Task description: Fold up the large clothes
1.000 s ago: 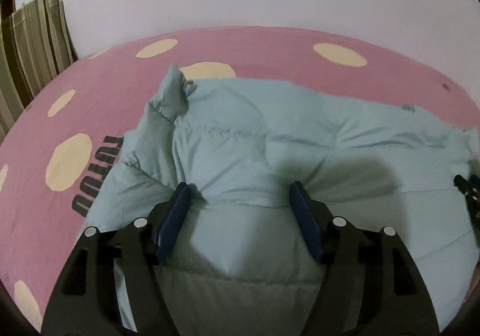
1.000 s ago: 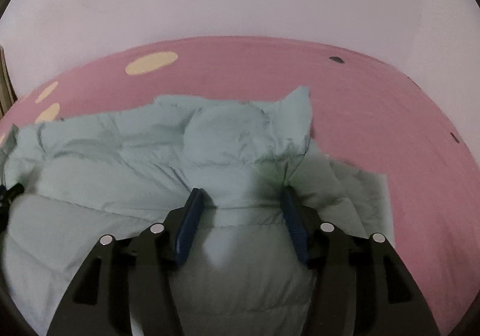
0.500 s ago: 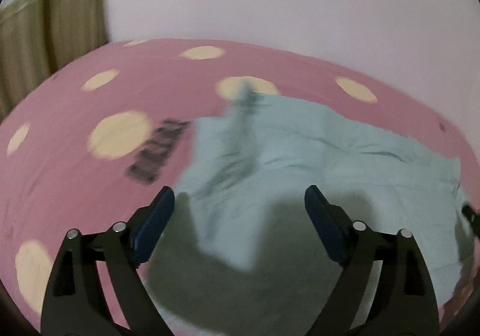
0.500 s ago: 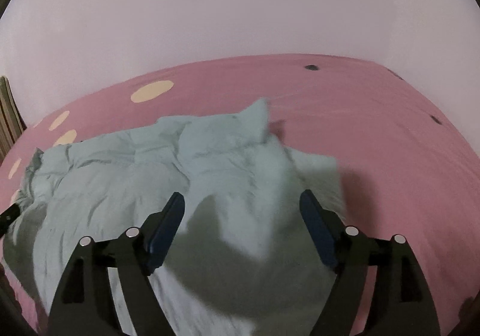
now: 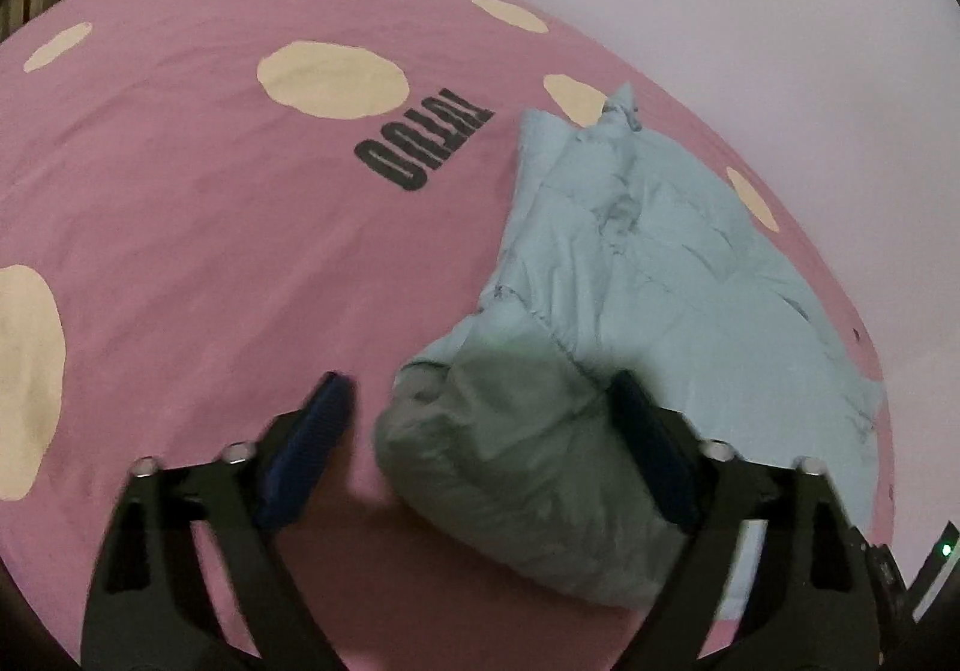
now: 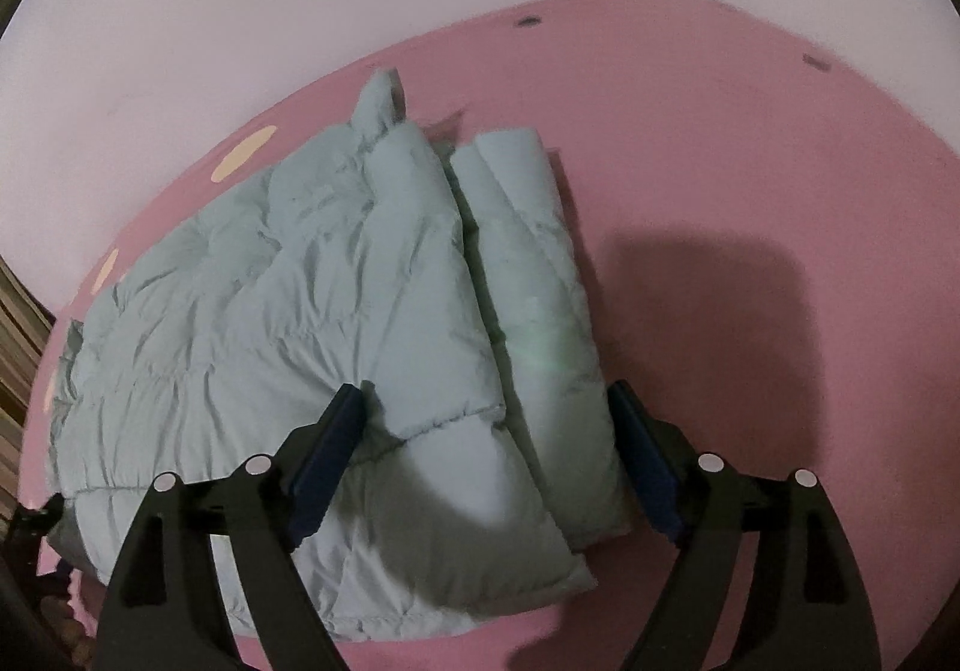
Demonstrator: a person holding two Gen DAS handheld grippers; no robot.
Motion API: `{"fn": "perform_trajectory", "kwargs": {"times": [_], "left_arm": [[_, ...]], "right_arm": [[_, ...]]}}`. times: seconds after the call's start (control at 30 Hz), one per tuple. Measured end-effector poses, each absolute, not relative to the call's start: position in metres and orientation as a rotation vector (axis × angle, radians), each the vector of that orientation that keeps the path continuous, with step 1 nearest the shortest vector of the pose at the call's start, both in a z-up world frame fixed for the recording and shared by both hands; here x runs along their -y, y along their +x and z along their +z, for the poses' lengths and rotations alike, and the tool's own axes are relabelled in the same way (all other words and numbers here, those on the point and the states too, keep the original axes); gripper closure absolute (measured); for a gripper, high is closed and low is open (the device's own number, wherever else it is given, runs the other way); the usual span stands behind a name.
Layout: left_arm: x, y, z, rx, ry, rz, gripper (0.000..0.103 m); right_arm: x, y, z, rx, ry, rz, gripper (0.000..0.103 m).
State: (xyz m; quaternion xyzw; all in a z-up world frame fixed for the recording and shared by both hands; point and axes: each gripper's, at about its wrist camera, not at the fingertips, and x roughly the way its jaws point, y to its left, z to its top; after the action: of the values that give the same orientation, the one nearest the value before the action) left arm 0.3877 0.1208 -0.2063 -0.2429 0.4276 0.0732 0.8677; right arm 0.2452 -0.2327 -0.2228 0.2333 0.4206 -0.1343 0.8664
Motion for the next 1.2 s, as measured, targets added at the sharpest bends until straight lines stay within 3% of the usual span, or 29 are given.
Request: {"fn": "perform_trajectory", "kwargs": {"times": [0.03, 0.07, 0.13, 0.17, 0.27, 0.6, 1.2], "left_arm": [[-0.118, 0.39, -0.208, -0.905, -0.506, 0.138, 0.046], [-0.115, 0.389, -0.208, -0.905, -0.508, 0.133, 0.052], [-0.11, 0.391, -0.205, -0.902, -0.524, 0.092, 0.075], [-0.107, 0.391, -0.203, -0.901, -0.514, 0.088, 0.078], [-0.104, 0.387, -0.196, -0.889, -0.487, 0.073, 0.088], [-0.112, 0.336, -0.168, -0.864, -0.462, 0.072, 0.092], [-0.154, 0.17, -0.16, -0.897, -0.517, 0.076, 0.092]], "right_arm": [[0.231, 0.244, -0.223, -0.876, 0.488, -0.284, 0.026], [0.229, 0.243, -0.223, -0.874, 0.493, -0.271, 0.04], [0.225, 0.244, -0.223, -0.872, 0.511, -0.235, 0.061], [0.223, 0.242, -0.222, -0.866, 0.512, -0.221, 0.069], [0.22, 0.236, -0.215, -0.844, 0.526, -0.2, 0.08], [0.218, 0.202, -0.196, -0.824, 0.54, -0.15, 0.084], [0.192, 0.054, -0.19, -0.866, 0.553, -0.059, 0.085]]}}
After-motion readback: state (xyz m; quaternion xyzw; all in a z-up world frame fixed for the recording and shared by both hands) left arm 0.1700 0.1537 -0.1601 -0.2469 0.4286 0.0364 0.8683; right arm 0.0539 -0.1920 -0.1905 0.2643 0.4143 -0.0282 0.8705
